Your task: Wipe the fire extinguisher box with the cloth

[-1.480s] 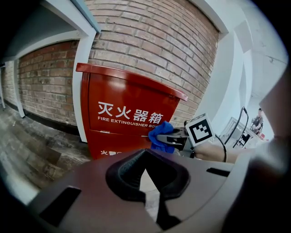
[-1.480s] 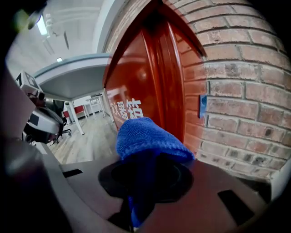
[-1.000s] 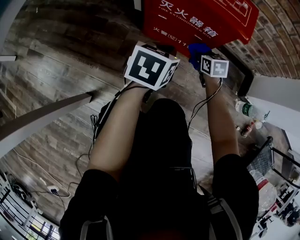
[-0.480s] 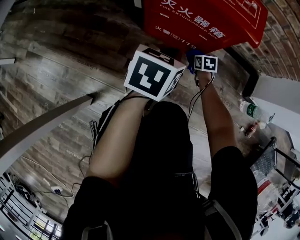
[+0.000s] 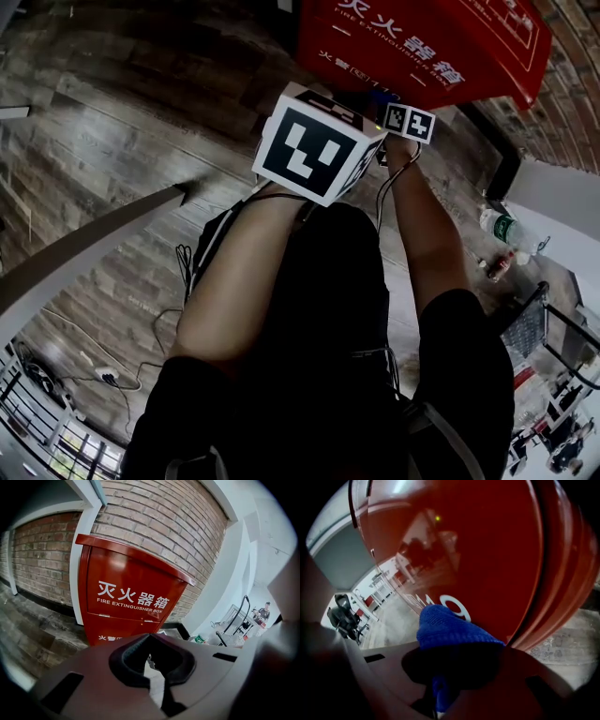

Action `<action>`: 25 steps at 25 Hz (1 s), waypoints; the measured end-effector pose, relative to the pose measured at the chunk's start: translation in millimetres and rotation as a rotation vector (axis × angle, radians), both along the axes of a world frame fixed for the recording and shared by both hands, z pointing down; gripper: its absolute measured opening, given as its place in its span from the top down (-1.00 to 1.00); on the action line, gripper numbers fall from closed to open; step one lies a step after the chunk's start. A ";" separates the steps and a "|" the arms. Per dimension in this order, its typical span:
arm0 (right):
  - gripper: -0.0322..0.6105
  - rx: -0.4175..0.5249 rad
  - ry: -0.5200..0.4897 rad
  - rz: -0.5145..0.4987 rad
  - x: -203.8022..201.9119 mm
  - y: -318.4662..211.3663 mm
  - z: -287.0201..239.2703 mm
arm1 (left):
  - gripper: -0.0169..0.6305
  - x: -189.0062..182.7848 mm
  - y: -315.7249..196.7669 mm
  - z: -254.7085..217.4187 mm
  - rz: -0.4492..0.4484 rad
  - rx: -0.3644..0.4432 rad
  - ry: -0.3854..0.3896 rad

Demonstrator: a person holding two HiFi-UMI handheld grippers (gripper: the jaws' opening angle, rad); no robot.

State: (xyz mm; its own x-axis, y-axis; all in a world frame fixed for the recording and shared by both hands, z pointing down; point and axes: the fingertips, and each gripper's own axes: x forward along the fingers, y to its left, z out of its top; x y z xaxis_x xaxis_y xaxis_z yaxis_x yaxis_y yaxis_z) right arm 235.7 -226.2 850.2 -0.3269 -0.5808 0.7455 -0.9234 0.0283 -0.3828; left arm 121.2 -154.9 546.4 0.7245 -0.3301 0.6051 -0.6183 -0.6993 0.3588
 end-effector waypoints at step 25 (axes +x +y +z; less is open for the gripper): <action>0.60 0.389 -0.360 -0.008 -29.4 -4.4 -307.0 | 0.93 -35.0 -23.7 -15.6 -0.097 0.070 -0.043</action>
State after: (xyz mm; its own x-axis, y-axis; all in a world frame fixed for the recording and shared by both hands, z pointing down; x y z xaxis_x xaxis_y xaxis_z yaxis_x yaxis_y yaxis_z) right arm 206.2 -230.5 543.2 -0.5277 -0.7886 0.3156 -0.7348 0.2374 -0.6354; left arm 86.2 -178.7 530.8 0.6611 -0.4401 0.6076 -0.6981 -0.6576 0.2833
